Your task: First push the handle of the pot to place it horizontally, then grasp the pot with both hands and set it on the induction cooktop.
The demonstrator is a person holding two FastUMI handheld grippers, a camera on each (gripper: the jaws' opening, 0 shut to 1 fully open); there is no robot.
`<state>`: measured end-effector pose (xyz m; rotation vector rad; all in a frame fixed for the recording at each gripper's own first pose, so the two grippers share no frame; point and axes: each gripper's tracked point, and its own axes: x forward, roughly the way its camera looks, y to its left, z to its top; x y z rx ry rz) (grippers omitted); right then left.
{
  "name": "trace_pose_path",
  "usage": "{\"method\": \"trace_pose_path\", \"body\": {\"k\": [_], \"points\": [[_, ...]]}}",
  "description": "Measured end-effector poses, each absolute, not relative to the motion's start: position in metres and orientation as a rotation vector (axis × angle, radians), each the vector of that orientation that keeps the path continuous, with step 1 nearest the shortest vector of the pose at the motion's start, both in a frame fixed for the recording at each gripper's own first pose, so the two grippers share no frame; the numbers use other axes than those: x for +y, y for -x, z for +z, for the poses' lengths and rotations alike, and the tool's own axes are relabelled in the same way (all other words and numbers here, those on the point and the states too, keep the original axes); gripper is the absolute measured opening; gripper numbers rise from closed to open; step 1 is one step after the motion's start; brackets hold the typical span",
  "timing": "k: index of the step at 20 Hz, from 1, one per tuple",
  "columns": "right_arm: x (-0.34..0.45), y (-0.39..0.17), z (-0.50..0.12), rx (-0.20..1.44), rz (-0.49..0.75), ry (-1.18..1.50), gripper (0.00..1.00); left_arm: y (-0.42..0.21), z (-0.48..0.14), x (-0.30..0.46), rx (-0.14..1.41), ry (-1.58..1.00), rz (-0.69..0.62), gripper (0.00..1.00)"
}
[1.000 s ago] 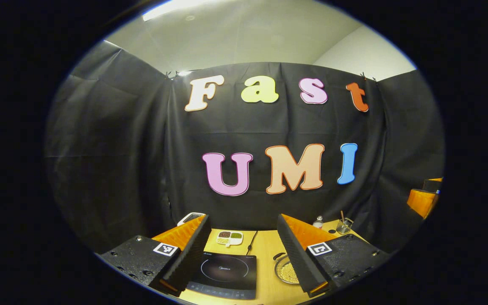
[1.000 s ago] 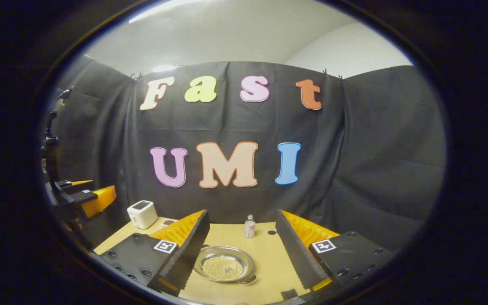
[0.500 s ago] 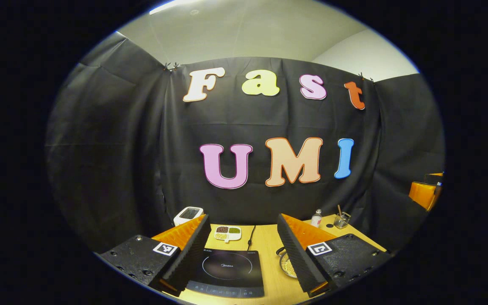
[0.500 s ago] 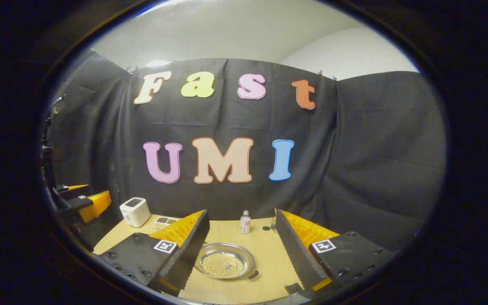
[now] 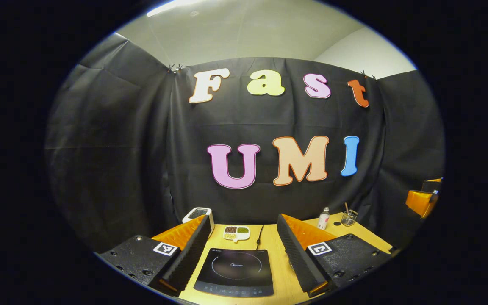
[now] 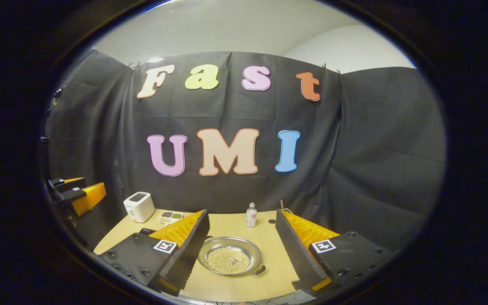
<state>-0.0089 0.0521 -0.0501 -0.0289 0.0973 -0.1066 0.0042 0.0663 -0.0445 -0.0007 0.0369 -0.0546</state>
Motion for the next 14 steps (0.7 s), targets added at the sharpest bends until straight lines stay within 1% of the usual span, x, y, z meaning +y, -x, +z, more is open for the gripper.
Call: {"method": "trace_pose_path", "body": {"k": [1,2,6,9,13,14], "points": [[0.049,0.006,-0.054,0.111,-0.107,0.026,0.99,-0.006,-0.044,0.064,0.032,-0.004,-0.058,0.96],[0.044,0.004,-0.058,0.123,-0.109,0.020,0.99,-0.008,-0.045,0.060,0.028,-0.003,-0.062,0.92],[0.032,-0.012,-0.079,0.171,-0.078,-0.007,0.99,-0.019,-0.050,0.046,0.018,0.002,-0.054,0.92],[0.021,-0.027,-0.094,0.209,-0.048,-0.014,0.74,-0.026,-0.054,0.044,0.031,0.005,-0.012,0.93],[0.006,-0.053,-0.112,0.249,-0.022,0.004,0.19,-0.034,-0.067,0.046,0.063,0.020,0.054,0.93],[0.001,-0.060,-0.114,0.253,-0.015,0.004,0.12,-0.035,-0.069,0.046,0.068,0.026,0.068,0.93]]}}
